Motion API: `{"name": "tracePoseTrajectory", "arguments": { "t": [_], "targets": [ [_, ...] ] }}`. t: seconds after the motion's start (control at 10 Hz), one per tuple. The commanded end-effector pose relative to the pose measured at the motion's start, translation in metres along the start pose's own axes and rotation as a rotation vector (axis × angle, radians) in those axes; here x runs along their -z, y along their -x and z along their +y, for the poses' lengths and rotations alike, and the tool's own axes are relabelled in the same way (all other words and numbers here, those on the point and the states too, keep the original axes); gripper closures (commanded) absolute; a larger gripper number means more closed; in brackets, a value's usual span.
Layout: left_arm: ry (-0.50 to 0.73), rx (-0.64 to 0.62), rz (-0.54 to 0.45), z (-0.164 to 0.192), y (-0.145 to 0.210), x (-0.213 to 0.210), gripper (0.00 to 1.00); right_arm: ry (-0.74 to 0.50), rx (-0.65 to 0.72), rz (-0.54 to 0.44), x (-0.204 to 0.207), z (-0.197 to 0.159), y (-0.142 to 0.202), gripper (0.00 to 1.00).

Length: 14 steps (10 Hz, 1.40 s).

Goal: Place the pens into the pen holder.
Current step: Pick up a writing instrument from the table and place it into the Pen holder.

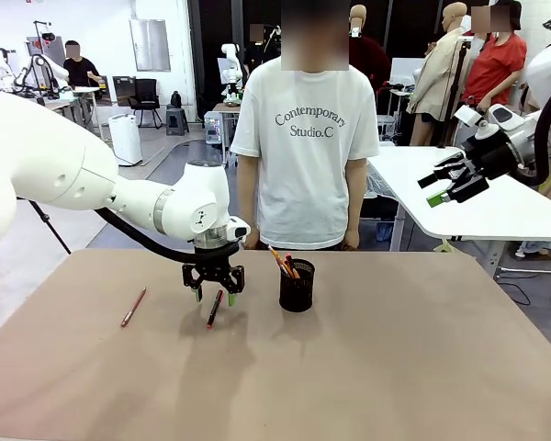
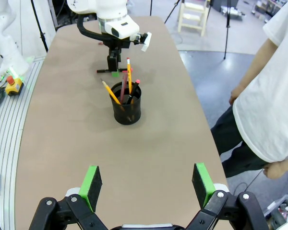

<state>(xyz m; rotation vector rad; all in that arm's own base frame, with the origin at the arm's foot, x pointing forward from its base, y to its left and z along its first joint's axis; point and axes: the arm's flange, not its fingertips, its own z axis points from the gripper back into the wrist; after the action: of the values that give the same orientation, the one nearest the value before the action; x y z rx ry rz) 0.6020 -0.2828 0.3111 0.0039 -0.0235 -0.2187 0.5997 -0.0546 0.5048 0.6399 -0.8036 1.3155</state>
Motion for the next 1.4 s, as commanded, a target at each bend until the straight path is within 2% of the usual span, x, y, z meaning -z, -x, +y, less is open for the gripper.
{"name": "tracePoseTrajectory", "arguments": {
  "t": [0.0, 0.2, 0.3, 0.6, 0.8, 0.9, 1.1, 1.2, 1.3],
  "targets": [
    [-0.052, -0.025, -0.009, -0.002, -0.004, 0.001, 0.57, 0.014, -0.002, 0.002, 0.002, 0.0, -0.003, 0.0],
    [-0.063, -0.031, -0.006, -0.001, -0.003, 0.0, 0.96, 0.014, -0.002, 0.002, 0.002, 0.0, -0.003, 0.0],
    [-0.066, -0.03, -0.002, -0.001, -0.004, 0.001, 1.0, 0.014, -0.002, 0.002, 0.002, 0.0, -0.003, 0.0],
    [-0.076, -0.007, 0.01, -0.006, -0.002, 0.004, 1.0, 0.014, -0.002, 0.002, 0.002, 0.0, -0.003, 0.0],
    [-0.022, 0.027, 0.012, -0.006, 0.004, 0.001, 1.0, 0.014, -0.002, 0.002, 0.002, 0.0, -0.003, 0.0],
    [0.057, 0.043, -0.035, -0.002, 0.009, -0.008, 1.0, 0.014, -0.002, 0.002, 0.002, 0.0, -0.003, 0.0],
    [0.296, 0.117, -0.163, 0.013, 0.025, -0.035, 1.0, 0.014, -0.002, 0.002, 0.002, 0.0, -0.003, 0.0],
    [0.356, 0.152, -0.212, 0.019, 0.031, -0.046, 1.0, 0.014, -0.002, 0.002, 0.002, 0.0, -0.003, 0.0],
    [0.427, 0.214, -0.301, 0.027, 0.042, -0.06, 1.0, 0.014, -0.002, 0.002, 0.002, 0.0, -0.003, 0.0]
  ]
}}
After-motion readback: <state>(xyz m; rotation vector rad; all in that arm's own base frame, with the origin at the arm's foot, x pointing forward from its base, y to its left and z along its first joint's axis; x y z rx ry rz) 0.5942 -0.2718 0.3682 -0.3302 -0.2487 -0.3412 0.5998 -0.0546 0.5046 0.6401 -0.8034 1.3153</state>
